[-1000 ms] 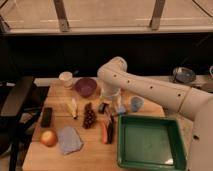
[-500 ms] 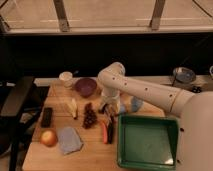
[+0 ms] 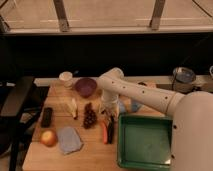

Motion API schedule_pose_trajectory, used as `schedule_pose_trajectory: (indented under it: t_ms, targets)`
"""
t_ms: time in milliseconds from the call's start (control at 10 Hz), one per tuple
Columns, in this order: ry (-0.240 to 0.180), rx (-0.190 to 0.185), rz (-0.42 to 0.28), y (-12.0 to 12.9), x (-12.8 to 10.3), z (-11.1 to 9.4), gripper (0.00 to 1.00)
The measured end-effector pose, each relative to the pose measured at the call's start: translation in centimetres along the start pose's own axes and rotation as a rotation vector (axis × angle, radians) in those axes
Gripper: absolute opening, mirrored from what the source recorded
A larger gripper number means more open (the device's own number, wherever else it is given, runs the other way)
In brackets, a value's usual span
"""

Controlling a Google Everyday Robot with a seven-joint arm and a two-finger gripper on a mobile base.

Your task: Place brush in purple bowl

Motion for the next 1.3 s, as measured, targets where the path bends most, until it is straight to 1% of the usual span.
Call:
schedule_pose_trajectory:
  t_ms: [200, 300, 500, 600, 800, 900, 1000, 1200, 1300]
  targets:
    - [-0.033, -0.002, -0.009, 0.4, 0.1, 1.6, 0.65]
    - [-0.056, -0.005, -0.015, 0.5, 0.0, 2.7, 0.65]
    - [-0.080, -0.011, -0.026, 0.5, -0.3, 4.0, 0.65]
    - [-0.083, -0.014, -0.028, 0.6, -0.4, 4.4, 0.61]
    - [-0.077, -0.018, -0.027, 0.6, -0.6, 4.5, 0.45]
    - [-0.053, -0.023, -0.025, 0.8, -0.5, 4.0, 0.33]
    - [-0.040, -0.025, -0.025, 0.9, -0.7, 3.5, 0.25]
    - [-0.009, -0.023, -0.027, 0.9, -0.9, 2.2, 0.05]
    - [0.009, -0.021, -0.030, 0.9, -1.0, 1.5, 0.00]
